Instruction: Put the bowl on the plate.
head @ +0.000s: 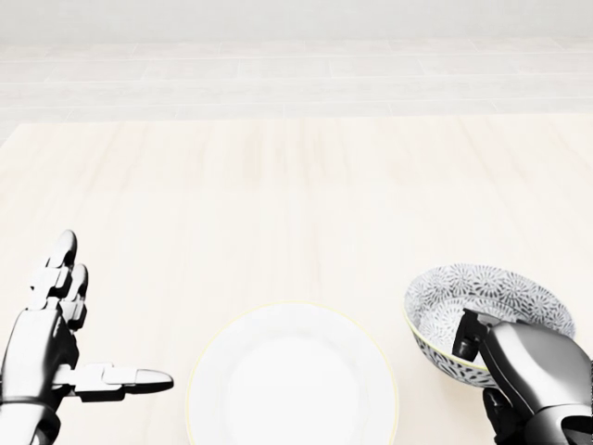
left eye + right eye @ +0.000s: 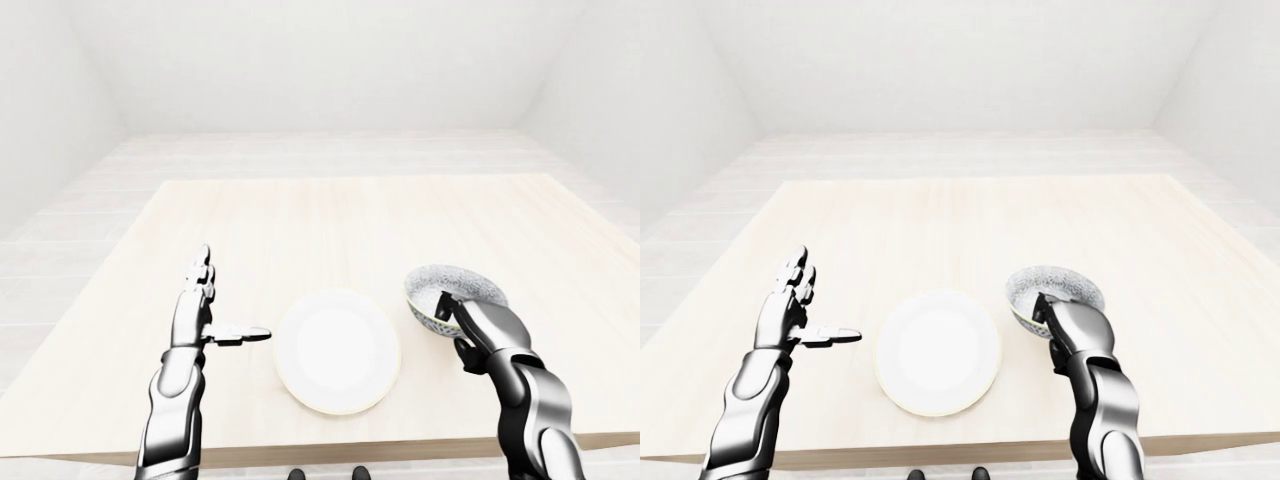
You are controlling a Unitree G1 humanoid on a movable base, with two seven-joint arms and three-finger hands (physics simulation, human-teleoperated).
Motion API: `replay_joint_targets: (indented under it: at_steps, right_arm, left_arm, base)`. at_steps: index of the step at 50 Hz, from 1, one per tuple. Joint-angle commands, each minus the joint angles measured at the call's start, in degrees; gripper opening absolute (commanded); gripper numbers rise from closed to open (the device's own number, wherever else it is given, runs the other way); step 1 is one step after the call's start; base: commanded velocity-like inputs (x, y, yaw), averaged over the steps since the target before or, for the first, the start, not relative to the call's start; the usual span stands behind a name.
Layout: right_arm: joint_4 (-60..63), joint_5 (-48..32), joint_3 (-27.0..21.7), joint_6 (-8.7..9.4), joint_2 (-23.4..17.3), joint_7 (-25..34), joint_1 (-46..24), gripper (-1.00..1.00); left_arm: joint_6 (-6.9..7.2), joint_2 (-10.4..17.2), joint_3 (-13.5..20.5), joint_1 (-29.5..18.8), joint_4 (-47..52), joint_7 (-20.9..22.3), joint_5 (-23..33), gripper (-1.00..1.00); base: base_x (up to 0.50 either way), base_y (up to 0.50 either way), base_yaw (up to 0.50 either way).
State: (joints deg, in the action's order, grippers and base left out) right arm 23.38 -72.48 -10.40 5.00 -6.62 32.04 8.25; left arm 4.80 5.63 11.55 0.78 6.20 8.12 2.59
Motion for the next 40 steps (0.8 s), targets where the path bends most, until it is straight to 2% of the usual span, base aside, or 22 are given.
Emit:
replay_joint_targets:
  at_steps: [1, 14, 21, 35, 40]
  right_arm:
    - [2.7, -3.7, 1.4, 0.0, 0.5, 0.2, -1.9, -0.88]
    - [2.8, -4.6, 4.0, 0.0, 0.6, -3.2, -4.2, -0.87]
    - [2.1, -5.1, 7.1, 0.0, 2.0, -6.5, -3.8, -0.87]
    - [1.9, -6.0, 14.1, 0.0, 3.9, -8.5, -4.8, -0.9]
    - [2.4, -7.0, 16.0, 0.0, 3.9, -9.1, -4.9, -0.84]
  left_arm:
    - [0.03, 0.0, -0.4, -0.5, -0.3, -0.1, 0.2, 1.0]
    - [0.2, 0.2, -0.2, -0.9, -0.3, -0.2, 0.1, 1.0]
    - [0.2, 0.3, -0.2, -1.3, -0.3, -0.2, 0.0, 1.0]
    - [0.2, 0.6, -0.4, -2.3, -0.5, -0.4, 0.2, 1.0]
    - [0.2, 0.6, -0.5, -2.0, -0.5, -0.4, 0.3, 1.0]
  base:
    - [0.0, 0.0, 0.0]
    - [0.0, 0.0, 0.0]
    - [0.0, 0.0, 0.0]
    - [0.0, 0.0, 0.0]
    - [0.0, 0.0, 0.0]
